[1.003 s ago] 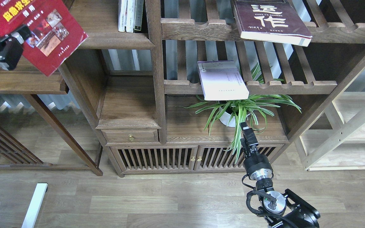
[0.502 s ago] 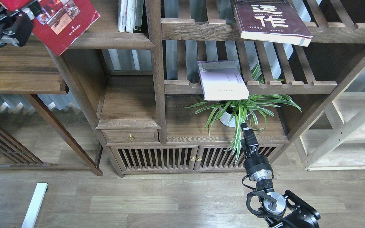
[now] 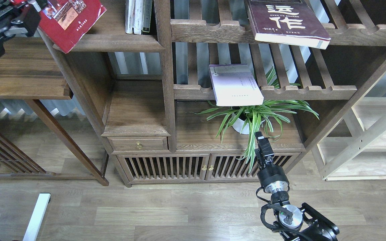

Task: Organize books on shelf
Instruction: 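Lift the red book with the left gripper up to the upper shelf, then push the red book into the upper shelf beside the white books, then hold the left gripper at the upper shelf pressing the red book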

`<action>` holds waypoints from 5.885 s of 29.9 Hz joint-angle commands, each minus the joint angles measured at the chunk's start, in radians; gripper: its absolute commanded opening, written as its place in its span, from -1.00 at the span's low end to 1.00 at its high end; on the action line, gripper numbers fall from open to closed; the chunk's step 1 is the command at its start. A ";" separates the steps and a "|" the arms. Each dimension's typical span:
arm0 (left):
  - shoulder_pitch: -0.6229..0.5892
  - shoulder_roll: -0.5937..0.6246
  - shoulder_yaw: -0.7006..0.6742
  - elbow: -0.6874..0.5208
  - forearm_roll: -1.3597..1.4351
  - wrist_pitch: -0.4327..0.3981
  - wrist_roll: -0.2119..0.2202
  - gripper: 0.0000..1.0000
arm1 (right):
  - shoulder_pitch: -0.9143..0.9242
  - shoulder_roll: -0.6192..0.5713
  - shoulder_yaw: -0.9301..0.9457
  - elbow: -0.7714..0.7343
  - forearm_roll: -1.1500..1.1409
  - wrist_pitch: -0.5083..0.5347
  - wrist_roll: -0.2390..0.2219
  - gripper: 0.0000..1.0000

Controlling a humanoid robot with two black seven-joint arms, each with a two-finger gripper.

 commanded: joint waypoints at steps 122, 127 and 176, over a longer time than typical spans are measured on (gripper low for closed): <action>-0.720 -0.228 0.562 0.859 -0.015 0.214 -0.084 -0.88 | -0.156 -0.012 0.026 0.123 0.088 0.000 -0.002 1.00; -0.725 -0.230 0.568 0.865 -0.015 0.212 -0.099 -0.88 | -0.165 -0.014 0.028 0.129 0.098 0.000 -0.002 1.00; -0.728 -0.222 0.782 0.865 -0.015 0.220 -0.222 0.10 | -0.170 -0.003 0.026 0.142 0.131 0.000 0.000 1.00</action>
